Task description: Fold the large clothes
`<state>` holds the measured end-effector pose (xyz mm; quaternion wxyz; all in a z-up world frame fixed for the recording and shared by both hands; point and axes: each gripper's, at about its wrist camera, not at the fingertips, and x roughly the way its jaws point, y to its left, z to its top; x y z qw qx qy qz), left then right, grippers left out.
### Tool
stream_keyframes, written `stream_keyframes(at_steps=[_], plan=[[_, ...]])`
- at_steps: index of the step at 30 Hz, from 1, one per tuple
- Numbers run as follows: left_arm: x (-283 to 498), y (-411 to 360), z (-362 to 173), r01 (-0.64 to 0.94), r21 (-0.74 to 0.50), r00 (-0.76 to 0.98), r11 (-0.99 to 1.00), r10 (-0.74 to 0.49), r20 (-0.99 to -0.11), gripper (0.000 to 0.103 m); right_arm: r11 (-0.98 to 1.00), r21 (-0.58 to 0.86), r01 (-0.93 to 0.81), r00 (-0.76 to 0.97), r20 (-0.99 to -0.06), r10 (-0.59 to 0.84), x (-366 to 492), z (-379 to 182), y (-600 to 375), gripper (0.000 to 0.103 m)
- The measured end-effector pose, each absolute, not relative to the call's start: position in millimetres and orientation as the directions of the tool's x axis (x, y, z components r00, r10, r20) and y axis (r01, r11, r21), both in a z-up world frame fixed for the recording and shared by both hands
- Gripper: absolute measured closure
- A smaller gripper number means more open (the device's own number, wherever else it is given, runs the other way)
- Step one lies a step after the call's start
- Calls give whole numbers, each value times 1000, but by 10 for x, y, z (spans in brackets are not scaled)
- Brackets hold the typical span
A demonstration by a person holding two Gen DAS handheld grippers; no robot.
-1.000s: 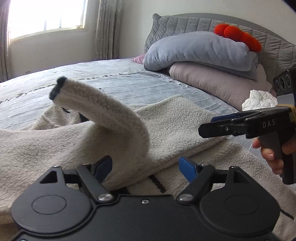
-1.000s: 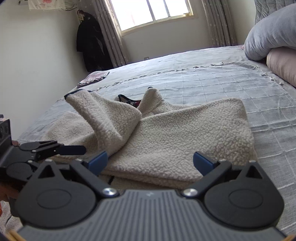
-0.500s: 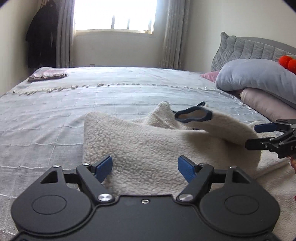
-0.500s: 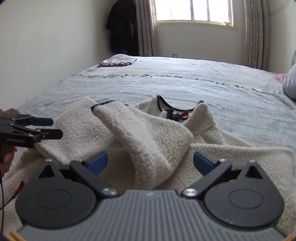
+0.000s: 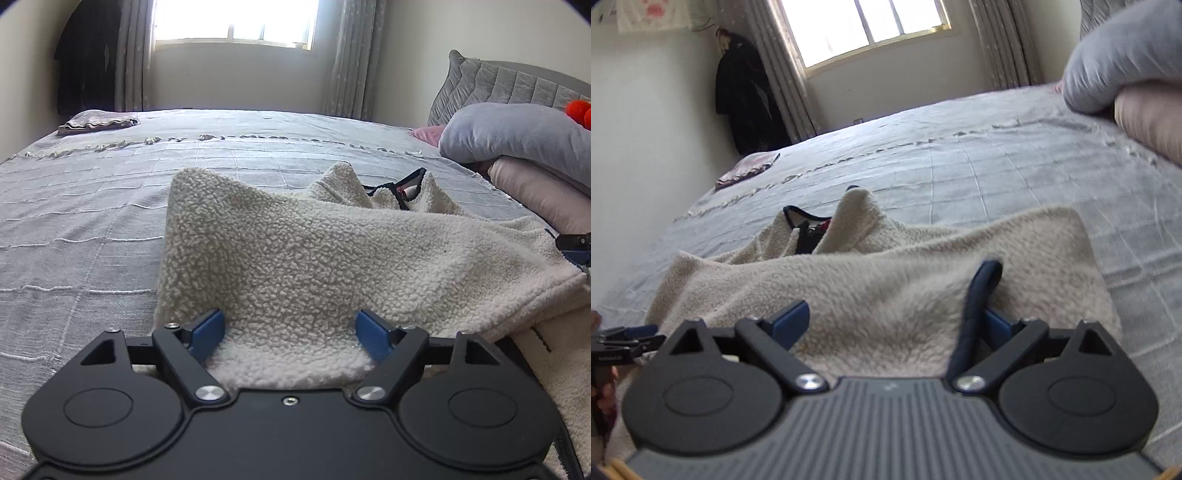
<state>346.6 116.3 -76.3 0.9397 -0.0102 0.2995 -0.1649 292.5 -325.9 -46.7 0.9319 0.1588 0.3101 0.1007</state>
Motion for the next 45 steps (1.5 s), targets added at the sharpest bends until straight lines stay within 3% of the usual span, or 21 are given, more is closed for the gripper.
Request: stream_keyframes(at_steps=[3, 6, 7, 8, 11, 15, 19, 24, 26, 30, 33, 36, 38, 40, 43, 45], plan=[[3440, 1168, -703, 300, -123, 777, 946, -317, -544, 25, 864, 495, -89, 787, -496, 366, 2847, -589, -3543, 11], [3449, 1189, -610, 285, -131, 803, 950, -311, -509, 25, 844, 532, -68, 800, -477, 365, 2856, -599, -3611, 28], [3466, 1192, -569, 279, -133, 811, 951, -307, -497, 27, 855, 516, -58, 801, -487, 348, 2872, -587, -3590, 40], [3493, 1191, -533, 272, -131, 819, 953, -301, -488, 27, 870, 488, -62, 798, -499, 337, 2889, -573, -3554, 61], [3627, 1181, -457, 252, -117, 836, 961, -277, -474, 27, 920, 383, -79, 820, -499, 279, 2858, -475, -3428, 89], [3833, 1174, -510, 221, -122, 827, 968, -252, -503, 27, 944, 326, -39, 843, -497, 207, 2837, -439, -3414, 90], [3936, 1090, -757, 222, -56, 791, 974, -213, -573, 27, 954, 299, -32, 845, -501, 186, 2820, -458, -3389, 88], [3898, 1065, -867, 216, -23, 803, 976, -191, -564, 25, 974, 223, -34, 866, -480, 140, 2766, -383, -3317, 74], [3856, 1054, -795, 211, -2, 810, 977, -176, -559, 25, 975, 219, -45, 868, -474, 146, 2740, -340, -3311, 57], [3672, 1095, -582, 183, -19, 823, 983, -164, -543, 25, 975, 212, -73, 863, -476, 168, 2642, -230, -3320, 56], [3445, 1170, -382, 151, -48, 828, 987, -153, -540, 24, 975, 202, -94, 855, -485, 183, 2461, -129, -3328, 44], [3106, 1263, -137, 152, -69, 831, 986, -165, -531, 12, 976, 181, -121, 850, -489, 196, 2174, 4, -3333, 35], [2837, 1333, 30, 167, -68, 840, 984, -178, -513, 10, 975, 179, -131, 847, -491, 204, 1942, 100, -3350, 22], [2581, 1413, 184, 166, -72, 846, 984, -179, -503, 8, 974, 180, -140, 844, -493, 212, 1718, 181, -3380, 15], [2218, 1548, 350, 162, -96, 845, 982, -189, -500, 0, 974, 180, -139, 839, -502, 212, 1363, 288, -3430, 10], [2013, 1629, 403, 168, -110, 836, 980, -200, -511, 0, 973, 188, -135, 833, -510, 214, 1156, 318, -3458, 6]])
